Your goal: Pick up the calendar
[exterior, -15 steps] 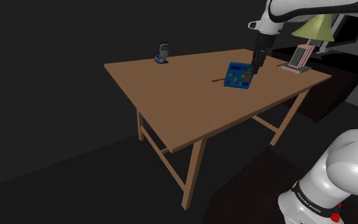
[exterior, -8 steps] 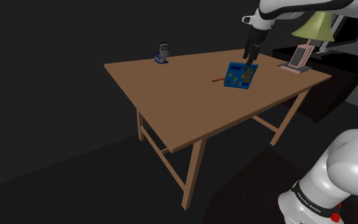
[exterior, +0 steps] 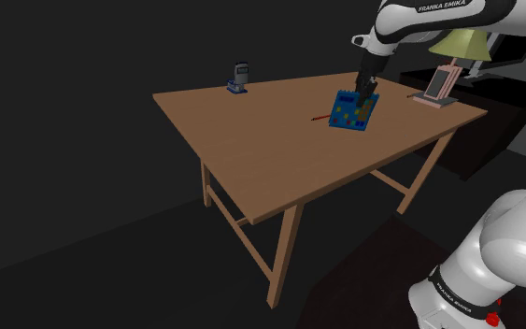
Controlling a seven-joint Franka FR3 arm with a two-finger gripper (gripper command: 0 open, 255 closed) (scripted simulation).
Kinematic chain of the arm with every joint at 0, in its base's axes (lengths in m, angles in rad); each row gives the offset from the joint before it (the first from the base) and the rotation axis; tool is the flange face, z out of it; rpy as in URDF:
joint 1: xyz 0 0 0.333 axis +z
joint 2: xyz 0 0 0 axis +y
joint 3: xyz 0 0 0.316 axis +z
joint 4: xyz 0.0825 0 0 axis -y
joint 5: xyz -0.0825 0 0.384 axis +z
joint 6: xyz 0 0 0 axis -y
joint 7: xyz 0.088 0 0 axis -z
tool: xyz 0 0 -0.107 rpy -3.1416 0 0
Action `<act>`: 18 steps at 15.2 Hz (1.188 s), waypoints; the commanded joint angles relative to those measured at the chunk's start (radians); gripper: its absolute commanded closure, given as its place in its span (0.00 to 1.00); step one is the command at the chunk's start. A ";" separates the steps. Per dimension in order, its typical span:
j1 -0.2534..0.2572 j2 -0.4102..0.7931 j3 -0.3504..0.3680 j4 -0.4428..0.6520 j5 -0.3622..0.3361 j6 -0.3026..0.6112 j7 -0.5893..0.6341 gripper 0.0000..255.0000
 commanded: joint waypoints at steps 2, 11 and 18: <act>0.000 -0.001 0.000 -0.003 0.000 0.003 0.000 1.00; 0.001 0.000 0.001 0.023 0.001 -0.022 -0.001 1.00; 0.003 0.008 0.003 0.125 0.006 -0.117 -0.007 1.00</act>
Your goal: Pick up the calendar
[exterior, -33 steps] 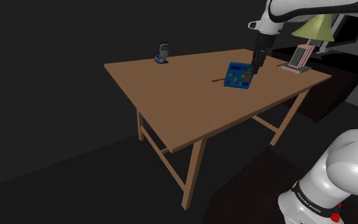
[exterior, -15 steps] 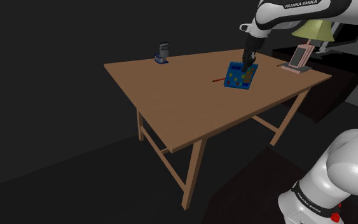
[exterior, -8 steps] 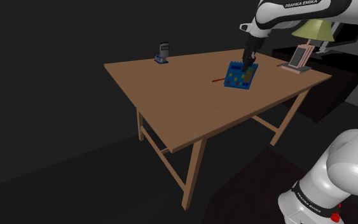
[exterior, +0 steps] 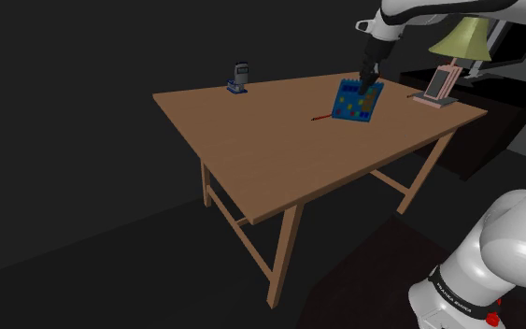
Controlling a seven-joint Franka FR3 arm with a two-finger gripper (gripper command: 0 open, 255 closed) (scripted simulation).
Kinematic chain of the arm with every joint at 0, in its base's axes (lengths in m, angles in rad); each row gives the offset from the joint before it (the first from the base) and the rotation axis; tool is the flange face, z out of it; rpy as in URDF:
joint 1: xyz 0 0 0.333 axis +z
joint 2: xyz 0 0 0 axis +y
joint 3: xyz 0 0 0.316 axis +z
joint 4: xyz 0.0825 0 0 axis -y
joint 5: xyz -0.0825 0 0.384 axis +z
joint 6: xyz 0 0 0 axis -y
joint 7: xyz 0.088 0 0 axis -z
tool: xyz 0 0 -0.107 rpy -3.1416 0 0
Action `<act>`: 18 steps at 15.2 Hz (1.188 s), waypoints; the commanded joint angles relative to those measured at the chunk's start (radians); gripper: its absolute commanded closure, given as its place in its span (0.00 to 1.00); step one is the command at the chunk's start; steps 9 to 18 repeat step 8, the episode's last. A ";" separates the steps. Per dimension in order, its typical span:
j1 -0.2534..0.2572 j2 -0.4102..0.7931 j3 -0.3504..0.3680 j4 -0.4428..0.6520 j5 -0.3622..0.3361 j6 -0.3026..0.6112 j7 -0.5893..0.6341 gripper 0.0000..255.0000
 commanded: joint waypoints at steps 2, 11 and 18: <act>0.001 0.008 0.000 0.050 0.004 -0.042 -0.004 1.00; 0.002 0.020 0.000 0.120 0.009 -0.100 -0.009 1.00; 0.002 0.020 0.000 0.120 0.009 -0.100 -0.009 1.00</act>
